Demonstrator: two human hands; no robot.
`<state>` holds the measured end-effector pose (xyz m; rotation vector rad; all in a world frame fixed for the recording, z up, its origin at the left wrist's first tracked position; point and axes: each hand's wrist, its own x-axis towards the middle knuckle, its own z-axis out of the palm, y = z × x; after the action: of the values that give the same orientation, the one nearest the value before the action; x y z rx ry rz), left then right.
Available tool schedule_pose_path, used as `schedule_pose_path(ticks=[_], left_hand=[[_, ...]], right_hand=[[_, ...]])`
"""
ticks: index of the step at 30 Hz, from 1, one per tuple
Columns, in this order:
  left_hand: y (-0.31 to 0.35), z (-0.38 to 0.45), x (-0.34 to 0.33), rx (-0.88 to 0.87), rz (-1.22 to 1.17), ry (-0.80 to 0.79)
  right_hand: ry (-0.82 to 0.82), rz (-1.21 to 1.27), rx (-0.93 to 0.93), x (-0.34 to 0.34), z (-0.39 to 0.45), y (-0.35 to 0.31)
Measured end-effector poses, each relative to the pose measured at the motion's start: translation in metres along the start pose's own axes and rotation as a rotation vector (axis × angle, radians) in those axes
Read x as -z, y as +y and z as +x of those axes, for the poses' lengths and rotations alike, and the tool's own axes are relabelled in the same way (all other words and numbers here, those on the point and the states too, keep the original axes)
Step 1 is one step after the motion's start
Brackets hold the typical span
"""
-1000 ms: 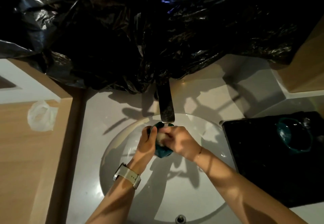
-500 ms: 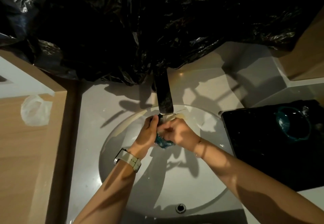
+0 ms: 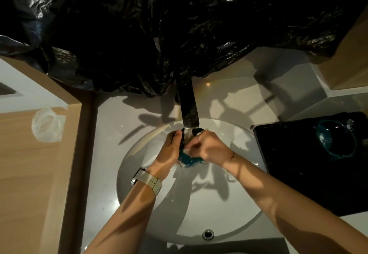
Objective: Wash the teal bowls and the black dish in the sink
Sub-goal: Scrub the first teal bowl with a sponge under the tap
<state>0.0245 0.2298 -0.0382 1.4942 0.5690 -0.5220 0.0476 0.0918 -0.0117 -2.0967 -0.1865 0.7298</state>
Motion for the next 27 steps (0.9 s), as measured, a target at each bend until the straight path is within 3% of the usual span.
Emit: schedule_pose_path(ticks=[4,6,9,13,16,20,24,27], left_hand=[[0.000,-0.003,-0.004,0.029,-0.025,-0.053],[0.001,-0.005,-0.005,0.037,-0.044,-0.044],[0.000,-0.005,-0.002,0.034,-0.021,-0.026],[-0.004,-0.005,0.004,0.025,0.028,-0.007],[-0.007,-0.008,0.001,0.026,0.029,-0.027],[-0.008,-0.011,-0.003,0.052,-0.033,-0.002],[-0.012,-0.011,0.003,0.072,-0.038,0.016],[-0.018,-0.013,0.004,0.045,-0.005,-0.020]], right_hand=[[0.142,-0.190,-0.098,0.009,0.008,0.004],[0.228,-0.131,-0.076,-0.003,0.008,0.002],[0.120,0.158,-0.044,-0.017,0.002,-0.001],[-0.093,-0.023,-0.060,0.001,-0.006,0.001],[0.009,-0.099,-0.106,0.007,-0.001,0.005],[0.141,0.055,-0.079,-0.012,0.005,0.001],[-0.061,0.014,-0.026,-0.016,-0.003,0.003],[-0.221,-0.073,-0.125,0.006,-0.005,0.001]])
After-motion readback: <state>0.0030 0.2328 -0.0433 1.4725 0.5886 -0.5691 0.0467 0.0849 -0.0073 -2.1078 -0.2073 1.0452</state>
